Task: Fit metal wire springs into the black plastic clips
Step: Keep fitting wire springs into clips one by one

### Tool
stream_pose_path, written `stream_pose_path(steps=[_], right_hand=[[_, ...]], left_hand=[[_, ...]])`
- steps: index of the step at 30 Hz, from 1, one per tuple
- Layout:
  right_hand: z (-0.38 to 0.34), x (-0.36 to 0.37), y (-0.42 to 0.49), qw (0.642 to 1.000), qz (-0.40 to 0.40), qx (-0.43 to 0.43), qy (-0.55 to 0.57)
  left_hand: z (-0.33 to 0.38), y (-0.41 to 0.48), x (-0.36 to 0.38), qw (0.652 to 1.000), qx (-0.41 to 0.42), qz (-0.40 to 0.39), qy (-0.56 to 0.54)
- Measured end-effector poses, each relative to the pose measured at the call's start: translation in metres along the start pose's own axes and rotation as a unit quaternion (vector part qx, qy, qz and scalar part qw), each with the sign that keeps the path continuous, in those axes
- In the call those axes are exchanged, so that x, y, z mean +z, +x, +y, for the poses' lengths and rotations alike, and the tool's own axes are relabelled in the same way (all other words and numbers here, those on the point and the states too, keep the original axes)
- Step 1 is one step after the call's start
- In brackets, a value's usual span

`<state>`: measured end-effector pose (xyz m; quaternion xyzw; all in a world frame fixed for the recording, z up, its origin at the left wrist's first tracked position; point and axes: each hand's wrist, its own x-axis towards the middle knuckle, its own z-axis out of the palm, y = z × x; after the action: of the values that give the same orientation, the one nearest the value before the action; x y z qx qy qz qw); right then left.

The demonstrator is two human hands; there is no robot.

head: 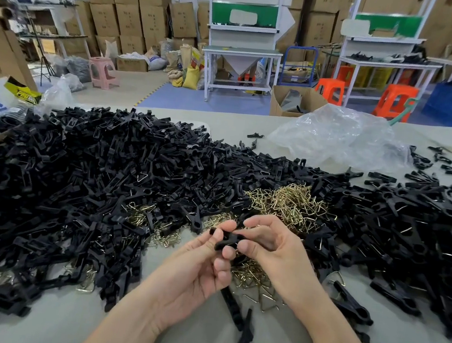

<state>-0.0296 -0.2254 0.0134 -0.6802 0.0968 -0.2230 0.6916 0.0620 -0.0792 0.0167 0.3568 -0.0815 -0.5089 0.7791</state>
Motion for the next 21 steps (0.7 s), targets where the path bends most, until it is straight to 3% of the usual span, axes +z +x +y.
stream_pose_path(steps=[5, 8, 10, 12, 14, 15, 17, 21], right_hand=[[-0.005, 0.0, -0.006, 1.0, 0.007, -0.002, -0.012], [-0.014, -0.01, -0.008, 0.988, 0.089, 0.014, 0.124], [-0.029, -0.029, -0.004, 0.94, 0.152, 0.011, 0.305], [-0.057, -0.061, 0.001, 0.863, 0.204, -0.049, 0.459], [-0.086, -0.092, 0.006, 0.788, 0.224, -0.124, 0.56], [-0.098, -0.101, 0.009, 0.776, 0.226, -0.137, 0.573], [-0.107, -0.102, 0.013, 0.806, 0.22, -0.115, 0.538], [-0.077, -0.06, 0.011, 0.911, 0.179, -0.012, 0.371]], left_hand=[[0.0, 0.004, -0.001, 0.997, 0.021, 0.031, 0.068], [0.001, 0.004, -0.006, 0.995, 0.018, 0.052, 0.078], [0.001, 0.003, -0.009, 0.995, 0.017, 0.056, 0.082], [0.0, 0.003, -0.009, 0.995, 0.016, 0.068, 0.073], [0.0, 0.005, -0.01, 0.995, 0.018, 0.076, 0.059], [0.0, 0.005, -0.01, 0.996, 0.021, 0.074, 0.053], [0.0, 0.005, -0.009, 0.996, 0.028, 0.072, 0.046], [0.001, 0.008, -0.007, 0.984, 0.091, 0.122, 0.097]])
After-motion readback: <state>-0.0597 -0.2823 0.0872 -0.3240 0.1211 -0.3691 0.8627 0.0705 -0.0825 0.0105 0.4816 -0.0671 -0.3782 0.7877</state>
